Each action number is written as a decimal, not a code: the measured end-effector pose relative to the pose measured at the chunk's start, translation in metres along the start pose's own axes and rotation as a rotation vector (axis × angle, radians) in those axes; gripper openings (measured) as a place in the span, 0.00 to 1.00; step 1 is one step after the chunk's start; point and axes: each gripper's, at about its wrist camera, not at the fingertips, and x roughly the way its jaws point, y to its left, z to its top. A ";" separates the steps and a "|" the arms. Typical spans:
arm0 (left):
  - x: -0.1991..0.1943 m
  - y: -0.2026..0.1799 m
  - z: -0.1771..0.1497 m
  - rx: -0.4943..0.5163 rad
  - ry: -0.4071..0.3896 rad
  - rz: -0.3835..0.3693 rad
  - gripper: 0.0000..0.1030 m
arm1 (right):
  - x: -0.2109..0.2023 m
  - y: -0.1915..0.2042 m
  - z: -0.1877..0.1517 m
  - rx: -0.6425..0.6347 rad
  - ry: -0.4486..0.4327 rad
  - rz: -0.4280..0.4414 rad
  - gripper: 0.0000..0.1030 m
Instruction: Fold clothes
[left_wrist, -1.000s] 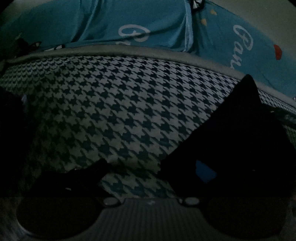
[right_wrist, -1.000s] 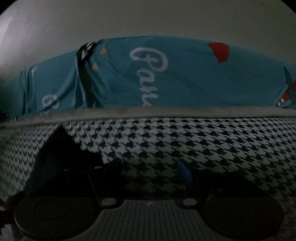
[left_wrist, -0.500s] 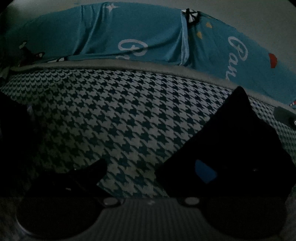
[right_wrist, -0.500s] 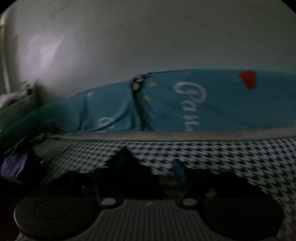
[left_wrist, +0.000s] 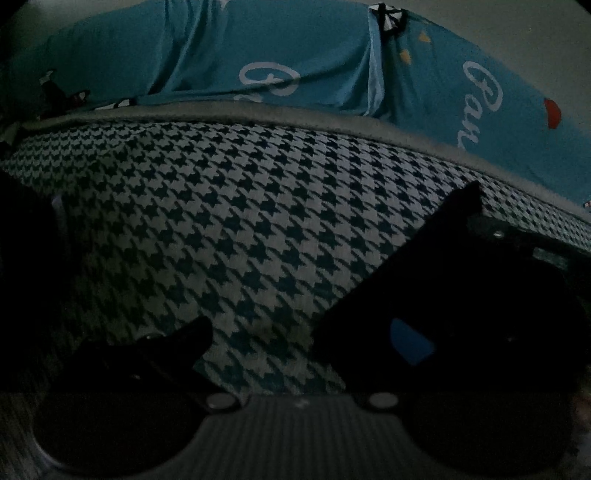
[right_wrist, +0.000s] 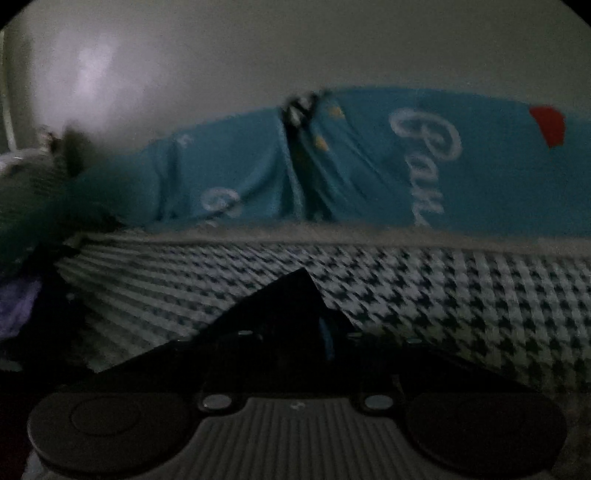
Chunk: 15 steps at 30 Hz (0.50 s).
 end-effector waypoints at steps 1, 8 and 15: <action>0.000 -0.001 0.000 0.005 0.003 0.001 1.00 | 0.003 0.000 0.000 0.000 0.002 -0.007 0.24; 0.000 -0.006 -0.001 0.026 0.013 0.010 1.00 | 0.021 0.001 -0.001 0.005 0.013 -0.052 0.29; -0.014 -0.013 -0.001 0.071 -0.024 0.000 1.00 | -0.018 -0.021 0.019 0.094 -0.027 0.000 0.30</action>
